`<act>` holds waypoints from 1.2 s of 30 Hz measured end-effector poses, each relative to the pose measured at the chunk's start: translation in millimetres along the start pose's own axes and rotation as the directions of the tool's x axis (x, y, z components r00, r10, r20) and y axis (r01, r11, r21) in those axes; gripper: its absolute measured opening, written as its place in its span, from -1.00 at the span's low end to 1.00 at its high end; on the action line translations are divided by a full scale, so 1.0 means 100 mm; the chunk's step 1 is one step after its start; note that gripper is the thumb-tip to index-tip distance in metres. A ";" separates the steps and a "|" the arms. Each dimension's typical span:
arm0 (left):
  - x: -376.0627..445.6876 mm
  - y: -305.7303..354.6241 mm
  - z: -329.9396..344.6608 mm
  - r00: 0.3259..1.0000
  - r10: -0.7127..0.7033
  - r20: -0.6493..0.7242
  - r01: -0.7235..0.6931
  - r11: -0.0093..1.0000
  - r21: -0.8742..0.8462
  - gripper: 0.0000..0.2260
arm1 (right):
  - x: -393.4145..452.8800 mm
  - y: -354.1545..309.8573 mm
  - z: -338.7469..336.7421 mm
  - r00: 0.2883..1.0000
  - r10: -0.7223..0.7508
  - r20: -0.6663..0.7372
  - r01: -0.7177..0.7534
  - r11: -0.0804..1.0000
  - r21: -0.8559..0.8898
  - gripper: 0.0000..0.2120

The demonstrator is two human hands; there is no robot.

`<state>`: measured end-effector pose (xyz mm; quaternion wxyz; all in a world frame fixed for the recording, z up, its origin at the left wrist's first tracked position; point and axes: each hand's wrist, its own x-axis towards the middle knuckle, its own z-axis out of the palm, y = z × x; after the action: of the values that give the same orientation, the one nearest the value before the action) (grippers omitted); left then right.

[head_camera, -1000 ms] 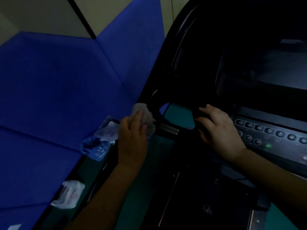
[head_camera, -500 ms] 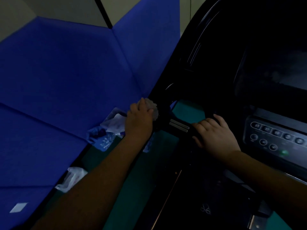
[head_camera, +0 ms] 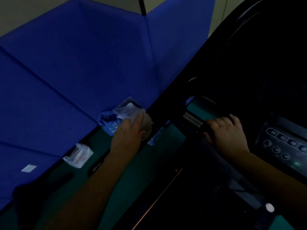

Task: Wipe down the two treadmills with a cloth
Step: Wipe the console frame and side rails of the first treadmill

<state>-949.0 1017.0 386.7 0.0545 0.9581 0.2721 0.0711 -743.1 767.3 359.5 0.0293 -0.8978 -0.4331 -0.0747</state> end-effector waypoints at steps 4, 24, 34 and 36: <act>-0.51 -0.25 -0.11 0.997 -0.074 0.022 0.072 0.993 0.090 -0.36 | -0.01 0.01 0.02 1.000 0.001 -0.028 0.000 1.000 0.013 -0.61; -0.40 -0.26 -0.12 0.999 0.045 0.024 -0.046 0.999 0.028 -0.42 | -0.21 -0.06 0.07 0.998 0.055 -0.037 -0.052 0.996 0.069 -0.53; -1.07 -0.96 -0.18 0.976 0.213 -0.038 -0.216 0.973 -0.078 -0.45 | -1.13 -1.30 0.08 0.923 0.385 -0.018 -0.355 0.866 0.352 -0.56; -1.17 -1.08 -0.20 0.986 0.135 0.097 -0.122 0.983 -0.135 -0.42 | -1.36 -1.70 0.08 0.908 0.418 -0.017 -0.380 0.841 0.386 -0.58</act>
<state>-1106.4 1048.0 378.9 0.1255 0.9706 0.2012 0.0411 -958.5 768.7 328.2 0.2364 -0.9410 -0.2407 -0.0282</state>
